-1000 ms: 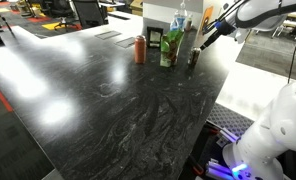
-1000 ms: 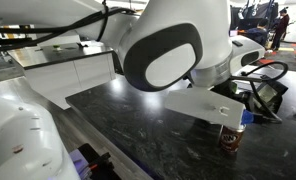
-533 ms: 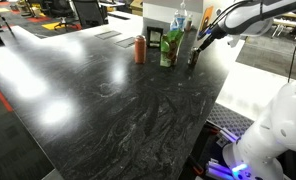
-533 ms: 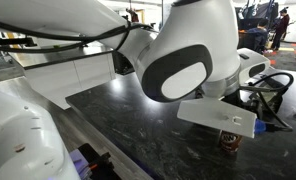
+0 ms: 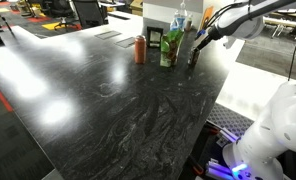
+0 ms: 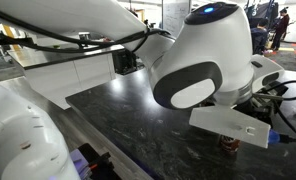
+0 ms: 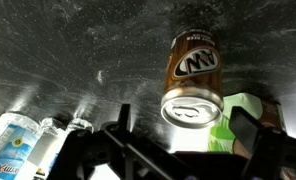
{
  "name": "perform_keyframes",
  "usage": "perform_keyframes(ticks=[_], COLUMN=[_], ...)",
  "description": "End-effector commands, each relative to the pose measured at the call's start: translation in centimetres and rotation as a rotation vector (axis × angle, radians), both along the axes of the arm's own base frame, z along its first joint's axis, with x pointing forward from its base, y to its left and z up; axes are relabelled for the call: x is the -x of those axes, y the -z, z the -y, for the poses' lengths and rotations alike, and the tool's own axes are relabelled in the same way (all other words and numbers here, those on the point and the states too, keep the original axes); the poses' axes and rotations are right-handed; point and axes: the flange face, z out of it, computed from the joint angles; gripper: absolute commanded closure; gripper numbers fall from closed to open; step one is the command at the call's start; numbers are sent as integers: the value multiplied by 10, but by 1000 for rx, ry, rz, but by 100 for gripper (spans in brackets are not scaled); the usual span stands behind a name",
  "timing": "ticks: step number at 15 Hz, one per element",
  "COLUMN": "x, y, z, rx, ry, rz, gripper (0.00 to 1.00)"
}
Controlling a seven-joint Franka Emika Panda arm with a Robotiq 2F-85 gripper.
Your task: Move the black can
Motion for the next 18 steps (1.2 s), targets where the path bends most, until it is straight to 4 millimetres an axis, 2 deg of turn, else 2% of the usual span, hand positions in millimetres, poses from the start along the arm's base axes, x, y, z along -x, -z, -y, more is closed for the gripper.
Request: perform_keyframes(ticks=[1,8,14,15,16,18], x=[-6,-18,-23,-23,-24,-25], y=[8,21,34,34,35,34], z=[11,17,20,21,22,24], rx=[-33,-112,-194,-196,-199,-195], ry=[-18,-55,-57,-55,-54,-51], rz=[30,24,-52,-58,-63,-66], gripper=[0,0,0,25,26,40])
